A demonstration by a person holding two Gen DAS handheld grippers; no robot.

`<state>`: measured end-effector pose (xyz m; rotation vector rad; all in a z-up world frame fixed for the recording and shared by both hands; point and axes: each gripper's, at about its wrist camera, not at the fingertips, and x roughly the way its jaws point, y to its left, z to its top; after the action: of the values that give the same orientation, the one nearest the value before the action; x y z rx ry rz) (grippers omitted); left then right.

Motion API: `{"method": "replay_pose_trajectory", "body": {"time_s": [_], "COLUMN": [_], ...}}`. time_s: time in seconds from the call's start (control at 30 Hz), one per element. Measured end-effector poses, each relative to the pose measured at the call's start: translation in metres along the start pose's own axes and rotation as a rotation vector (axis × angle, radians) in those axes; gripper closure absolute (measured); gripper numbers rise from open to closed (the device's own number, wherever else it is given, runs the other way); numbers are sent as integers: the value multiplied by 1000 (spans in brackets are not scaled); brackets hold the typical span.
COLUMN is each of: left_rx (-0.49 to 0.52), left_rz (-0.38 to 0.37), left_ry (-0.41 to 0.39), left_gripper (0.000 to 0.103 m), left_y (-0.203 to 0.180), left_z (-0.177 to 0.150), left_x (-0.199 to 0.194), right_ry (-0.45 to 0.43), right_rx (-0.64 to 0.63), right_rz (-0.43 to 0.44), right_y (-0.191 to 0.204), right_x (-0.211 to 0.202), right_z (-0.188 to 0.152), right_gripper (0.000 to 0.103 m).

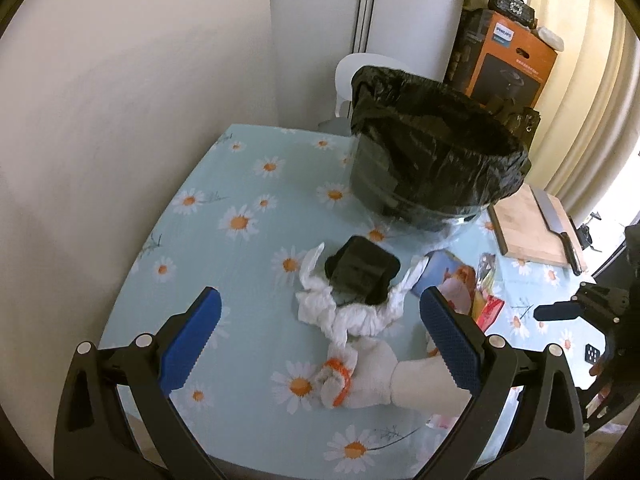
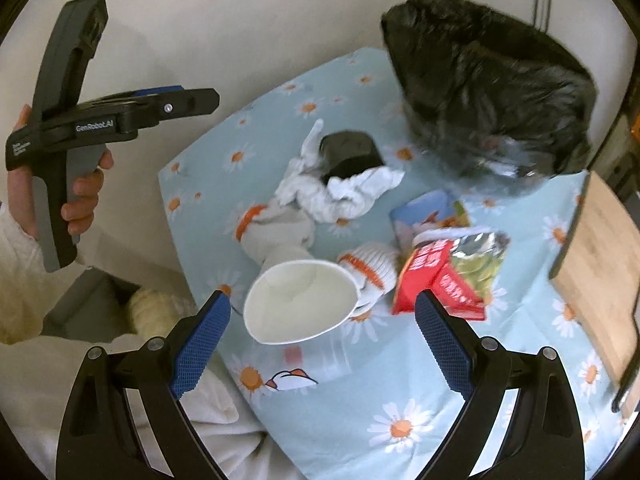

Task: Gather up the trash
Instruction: 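Grasp the white paper cup with the right tool while the left tool grasps a white knit glove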

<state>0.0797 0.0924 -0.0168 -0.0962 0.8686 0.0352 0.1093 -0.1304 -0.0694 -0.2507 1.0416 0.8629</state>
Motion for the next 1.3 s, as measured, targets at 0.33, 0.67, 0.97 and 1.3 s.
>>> {"method": "replay_pose_trajectory", "body": {"time_s": [0.33,0.67,0.97,1.3], "left_rx": [-45,-84,-92,-59], "left_rz": [18,16,-9,-68], "left_ry": [47,81,101,165], "left_gripper": [6,6,6,6], "left_y": [10,23,24,13], "left_z": [-31,-57,-62,-66], "left_x": [8,13,26,55], "right_ry": [74,125,123,89], "right_rx": [-23,58,126,145], "right_rz": [100,140,221,196], "right_y": [7,-4,-17,-31], "right_x": [36,69,66,31], "right_z": [-4,-5,-4,-8], "right_gripper": [14,14,31,31]}}
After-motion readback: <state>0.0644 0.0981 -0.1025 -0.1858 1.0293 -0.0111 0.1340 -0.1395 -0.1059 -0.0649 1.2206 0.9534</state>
